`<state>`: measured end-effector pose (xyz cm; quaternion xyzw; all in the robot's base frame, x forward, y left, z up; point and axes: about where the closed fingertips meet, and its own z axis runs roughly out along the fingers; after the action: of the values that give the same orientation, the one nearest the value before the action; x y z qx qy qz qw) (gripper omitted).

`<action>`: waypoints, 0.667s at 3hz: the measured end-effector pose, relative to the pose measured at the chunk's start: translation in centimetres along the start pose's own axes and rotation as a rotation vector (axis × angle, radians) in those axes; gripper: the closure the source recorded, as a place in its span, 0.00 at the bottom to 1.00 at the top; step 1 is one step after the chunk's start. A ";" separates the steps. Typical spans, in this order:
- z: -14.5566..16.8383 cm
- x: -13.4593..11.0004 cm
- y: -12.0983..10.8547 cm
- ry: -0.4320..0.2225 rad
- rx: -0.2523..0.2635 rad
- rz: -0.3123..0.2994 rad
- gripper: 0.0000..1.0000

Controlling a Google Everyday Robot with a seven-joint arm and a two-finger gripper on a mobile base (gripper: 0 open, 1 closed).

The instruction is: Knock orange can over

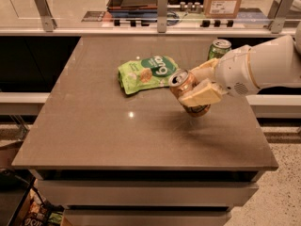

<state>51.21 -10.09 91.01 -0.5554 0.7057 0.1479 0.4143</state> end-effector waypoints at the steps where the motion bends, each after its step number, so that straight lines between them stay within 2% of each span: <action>1: -0.3 0.6 -0.7 0.115 0.031 -0.026 1.00; 2: -0.4 1.3 -0.9 0.213 0.055 -0.046 1.00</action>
Offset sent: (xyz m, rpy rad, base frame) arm 0.0068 -0.0261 -0.0100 -0.3283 0.0144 -0.1071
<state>51.77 -11.55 90.53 -0.5726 0.7364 0.0591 0.3554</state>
